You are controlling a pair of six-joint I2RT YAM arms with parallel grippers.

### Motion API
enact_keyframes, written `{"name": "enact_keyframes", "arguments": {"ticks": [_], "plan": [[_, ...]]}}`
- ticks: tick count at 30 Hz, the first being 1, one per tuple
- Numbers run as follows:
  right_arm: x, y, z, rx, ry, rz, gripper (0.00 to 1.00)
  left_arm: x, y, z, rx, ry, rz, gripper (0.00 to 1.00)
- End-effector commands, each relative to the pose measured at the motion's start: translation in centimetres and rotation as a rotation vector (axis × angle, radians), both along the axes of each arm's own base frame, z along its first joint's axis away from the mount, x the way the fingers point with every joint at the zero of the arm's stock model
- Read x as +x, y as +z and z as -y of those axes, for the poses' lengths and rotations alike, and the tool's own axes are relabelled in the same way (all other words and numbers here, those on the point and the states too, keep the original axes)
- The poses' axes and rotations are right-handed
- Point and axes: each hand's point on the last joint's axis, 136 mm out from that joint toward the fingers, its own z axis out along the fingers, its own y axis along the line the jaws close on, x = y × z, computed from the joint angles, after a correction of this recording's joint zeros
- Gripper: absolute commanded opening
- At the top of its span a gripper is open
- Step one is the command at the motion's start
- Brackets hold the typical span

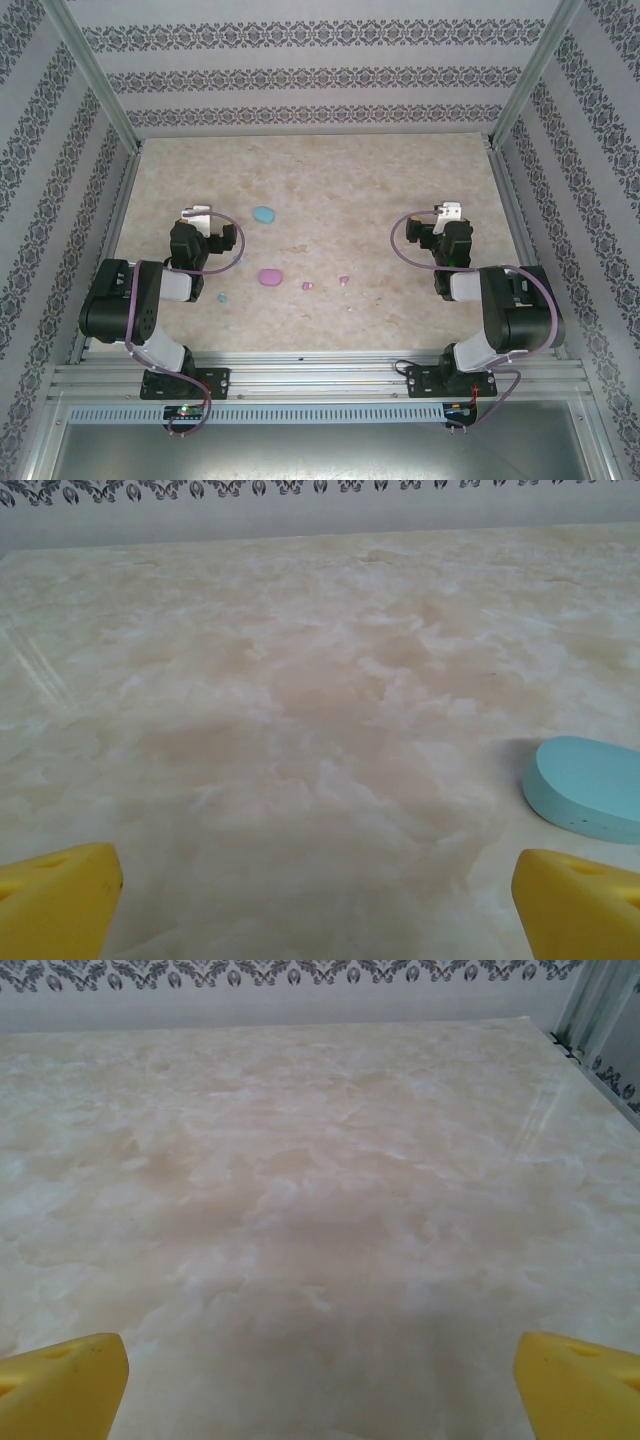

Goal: Insert the wireless bluetooth earbuds into the charging case

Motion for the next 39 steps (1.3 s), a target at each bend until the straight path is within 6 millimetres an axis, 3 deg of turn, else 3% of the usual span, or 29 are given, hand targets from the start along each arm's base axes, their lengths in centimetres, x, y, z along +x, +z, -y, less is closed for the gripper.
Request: {"name": "enact_keyframes", "arguments": {"ticks": [1,4,9,13,16,18,23,28,33,39], "plan": [[0.4,1.1,-0.4,0.000,0.026,0.031,0.98,-0.2,0.3,0.0,0.003,-0.011,-0.002,1.00],[0.1,2.3,0.1,-0.001,-0.009,0.054,0.98,-0.7,1.8,-0.5,0.002,0.023,0.017,1.00],[-1.0,6.5,-0.7,0.024,0.006,0.008,0.98,-1.6,6.1,-2.5,-0.046,0.160,-0.025,1.00],[-2.2,9.2,-3.7,-0.014,0.028,-0.090,0.98,-3.0,8.5,-2.7,-0.107,0.209,-0.144,1.00],[-3.2,9.4,-8.8,-0.073,0.150,-0.195,0.96,-4.6,9.0,-1.2,-0.171,0.160,-0.299,1.00],[-4.0,9.1,-13.4,-0.108,0.270,-0.247,0.96,-6.1,8.7,0.3,-0.206,0.099,-0.429,1.00],[-7.0,6.5,-25.3,-0.174,0.601,-0.390,0.93,-10.2,7.3,0.8,-0.213,0.107,-0.725,1.00],[-9.9,2.5,-33.4,-0.385,0.805,-0.539,0.93,-12.7,5.8,1.5,-0.254,0.106,-0.841,1.00],[-12.0,-2.1,-38.1,-0.458,1.007,-0.695,0.91,-13.8,5.0,3.3,-0.352,0.038,-0.804,1.00],[-11.5,-3.8,-39.7,-0.505,1.082,-0.719,0.91,-13.6,4.5,5.7,-0.473,-0.059,-0.784,1.00]]}}
